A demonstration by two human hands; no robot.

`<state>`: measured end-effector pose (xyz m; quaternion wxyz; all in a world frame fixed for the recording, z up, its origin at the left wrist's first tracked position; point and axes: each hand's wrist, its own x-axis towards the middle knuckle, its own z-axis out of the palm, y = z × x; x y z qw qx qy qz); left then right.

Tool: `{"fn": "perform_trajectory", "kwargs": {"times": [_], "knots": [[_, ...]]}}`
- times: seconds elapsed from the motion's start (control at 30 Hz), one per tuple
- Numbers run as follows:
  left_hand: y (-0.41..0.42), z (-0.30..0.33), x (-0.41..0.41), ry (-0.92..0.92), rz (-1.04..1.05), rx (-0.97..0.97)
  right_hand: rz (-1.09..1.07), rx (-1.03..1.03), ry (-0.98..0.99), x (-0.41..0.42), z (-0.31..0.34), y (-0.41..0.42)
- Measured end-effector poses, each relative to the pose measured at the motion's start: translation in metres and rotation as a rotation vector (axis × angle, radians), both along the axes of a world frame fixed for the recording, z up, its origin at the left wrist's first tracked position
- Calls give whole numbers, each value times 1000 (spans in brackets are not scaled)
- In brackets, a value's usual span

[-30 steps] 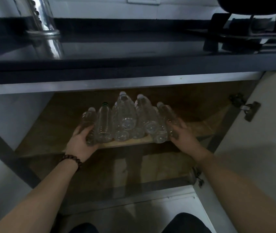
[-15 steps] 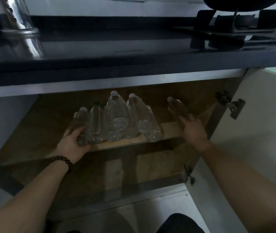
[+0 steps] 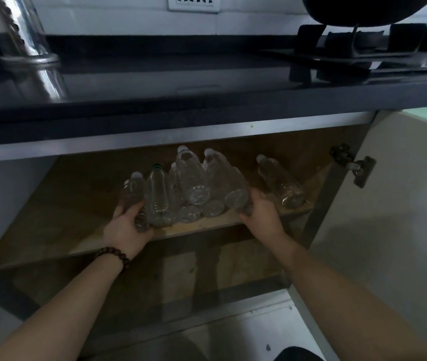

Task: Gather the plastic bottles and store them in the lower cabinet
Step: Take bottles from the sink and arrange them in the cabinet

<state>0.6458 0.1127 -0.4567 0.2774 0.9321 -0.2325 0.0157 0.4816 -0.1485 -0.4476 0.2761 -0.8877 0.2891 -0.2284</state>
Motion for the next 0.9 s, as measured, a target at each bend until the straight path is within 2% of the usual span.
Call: {"fn": "perform_trajectory", "kwargs": {"times": [0.27,0.43,0.6,0.7,0.9], "knots": [[-10,1,-5,-16,-28,81,-130,-106,79,-13,-1,-50],[-12,0,-6,-26,-19,86,201,-301,170,-27,5,-61],[-12,-3,-4,-16,-17,74,194,-307,222,-8,0,-29],[-11,-5,-3,-18,-15,68,138,-228,305,17,-6,-17],[-12,-8,-2,-35,5,64,36,-199,177,23,-17,-18]]}}
